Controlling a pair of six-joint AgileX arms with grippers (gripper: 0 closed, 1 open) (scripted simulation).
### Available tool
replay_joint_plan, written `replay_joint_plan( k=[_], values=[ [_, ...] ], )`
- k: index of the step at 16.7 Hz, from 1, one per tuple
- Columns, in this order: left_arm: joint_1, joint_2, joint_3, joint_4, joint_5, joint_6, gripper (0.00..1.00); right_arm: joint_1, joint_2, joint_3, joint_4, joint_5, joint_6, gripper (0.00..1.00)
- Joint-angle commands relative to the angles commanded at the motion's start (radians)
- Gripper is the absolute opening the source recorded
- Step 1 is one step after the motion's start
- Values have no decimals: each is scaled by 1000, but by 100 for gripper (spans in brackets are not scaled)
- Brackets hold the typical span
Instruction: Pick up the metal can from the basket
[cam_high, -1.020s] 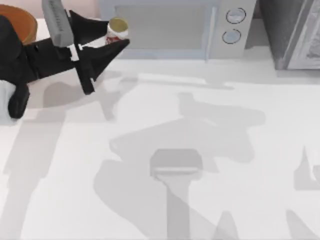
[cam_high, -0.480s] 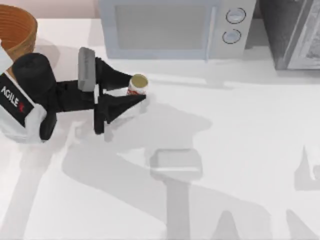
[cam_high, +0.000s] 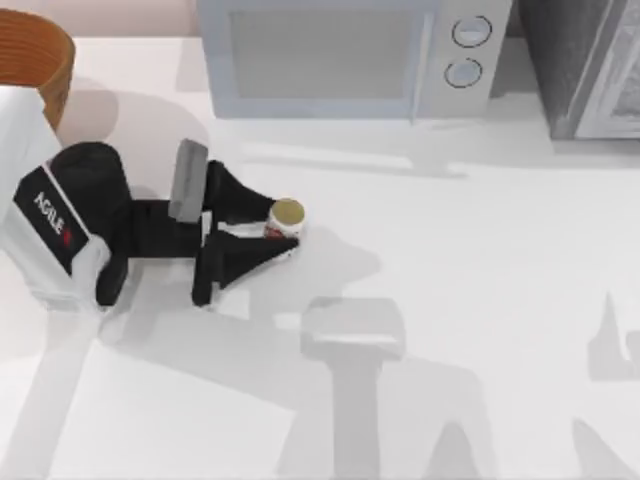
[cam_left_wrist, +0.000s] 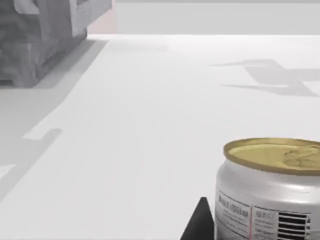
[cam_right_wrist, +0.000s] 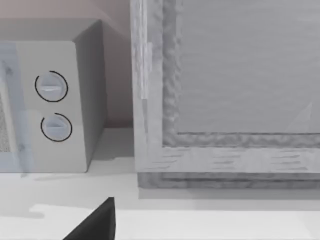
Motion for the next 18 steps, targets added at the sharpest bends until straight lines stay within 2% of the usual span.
replay_joint_plan(
  k=[3,16,18],
  values=[
    [0,0,0,0,0,0,0,0,0,0,0,0,0,100],
    [0,0,0,0,0,0,98,0,0,0,0,0,0,100],
    [0,0,0,0,0,0,100,0,0,0,0,0,0,100]
  ],
)
